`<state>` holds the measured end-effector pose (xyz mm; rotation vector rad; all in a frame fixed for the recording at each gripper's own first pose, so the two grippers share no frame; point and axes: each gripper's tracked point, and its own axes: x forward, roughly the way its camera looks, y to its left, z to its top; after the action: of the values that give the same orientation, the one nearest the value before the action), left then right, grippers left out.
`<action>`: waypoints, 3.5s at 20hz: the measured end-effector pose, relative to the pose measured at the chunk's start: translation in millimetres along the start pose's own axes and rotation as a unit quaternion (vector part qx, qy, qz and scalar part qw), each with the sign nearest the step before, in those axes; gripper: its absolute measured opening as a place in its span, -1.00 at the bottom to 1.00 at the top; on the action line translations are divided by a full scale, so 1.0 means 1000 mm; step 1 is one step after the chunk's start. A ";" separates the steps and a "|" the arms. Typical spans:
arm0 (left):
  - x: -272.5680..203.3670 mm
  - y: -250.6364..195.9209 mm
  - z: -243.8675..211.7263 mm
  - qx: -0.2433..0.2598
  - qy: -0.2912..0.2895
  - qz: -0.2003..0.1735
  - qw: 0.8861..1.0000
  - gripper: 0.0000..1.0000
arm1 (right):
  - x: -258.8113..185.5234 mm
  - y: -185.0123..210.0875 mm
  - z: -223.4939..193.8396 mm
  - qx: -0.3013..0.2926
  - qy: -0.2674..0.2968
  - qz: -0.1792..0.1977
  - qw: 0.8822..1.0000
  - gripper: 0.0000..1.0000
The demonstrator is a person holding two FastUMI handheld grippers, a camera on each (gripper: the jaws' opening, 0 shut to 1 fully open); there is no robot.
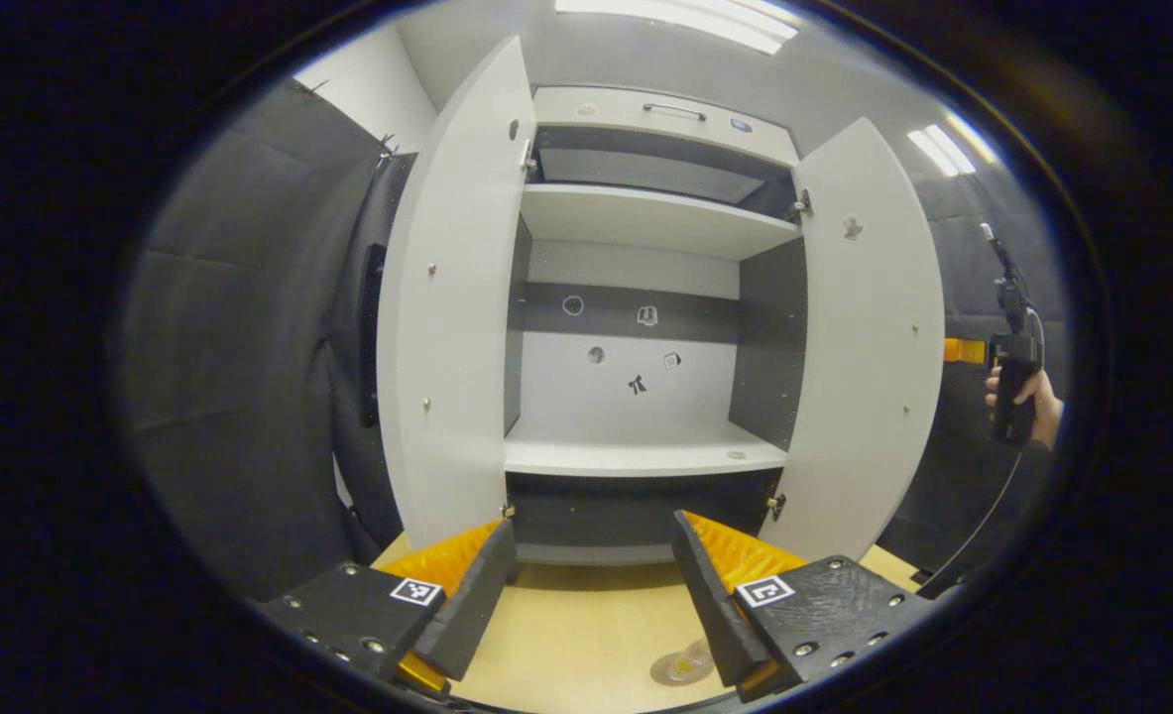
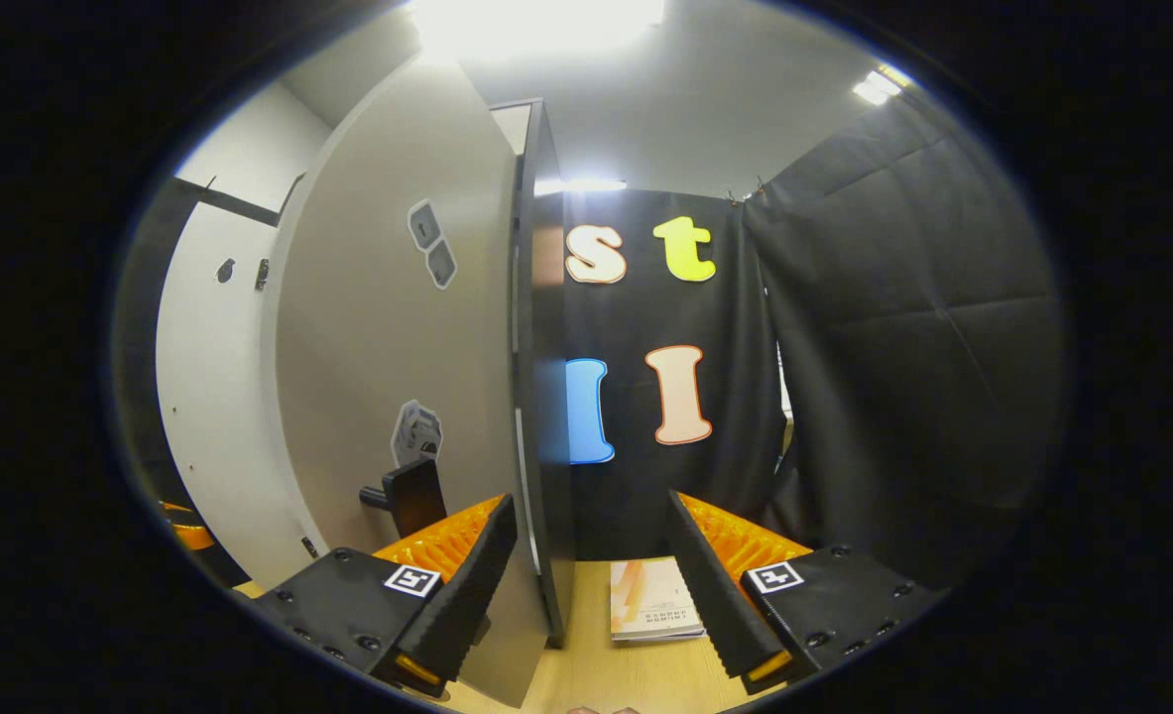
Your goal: Grasp the bottle in the cabinet with the left hand and place it on the coaster, then close the right door with the right hand and the left door with the left hand.
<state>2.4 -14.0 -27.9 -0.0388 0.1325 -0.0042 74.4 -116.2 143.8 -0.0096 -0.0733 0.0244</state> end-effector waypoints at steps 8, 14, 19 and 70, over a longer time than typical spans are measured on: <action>-0.006 0.017 -0.002 -0.008 0.001 0.012 1.000 0.83 | 0.004 0.047 -0.002 0.001 -0.008 0.018 1.000 0.92; -0.016 0.032 -0.004 -0.009 0.000 0.030 1.000 0.87 | 0.012 0.079 -0.005 0.006 -0.007 0.038 0.999 0.93; -0.029 0.051 -0.004 -0.009 0.000 0.053 0.999 0.84 | 0.033 0.124 -0.005 0.012 -0.009 0.081 0.997 0.93; 0.095 0.228 0.114 0.036 -0.081 -0.037 0.995 0.82 | -0.047 0.051 -0.077 0.097 0.027 -0.120 0.988 0.95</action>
<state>111.5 218.1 63.2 0.0280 -0.0324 -0.0794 31.6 -67.4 62.7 0.1923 -0.0179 -0.2105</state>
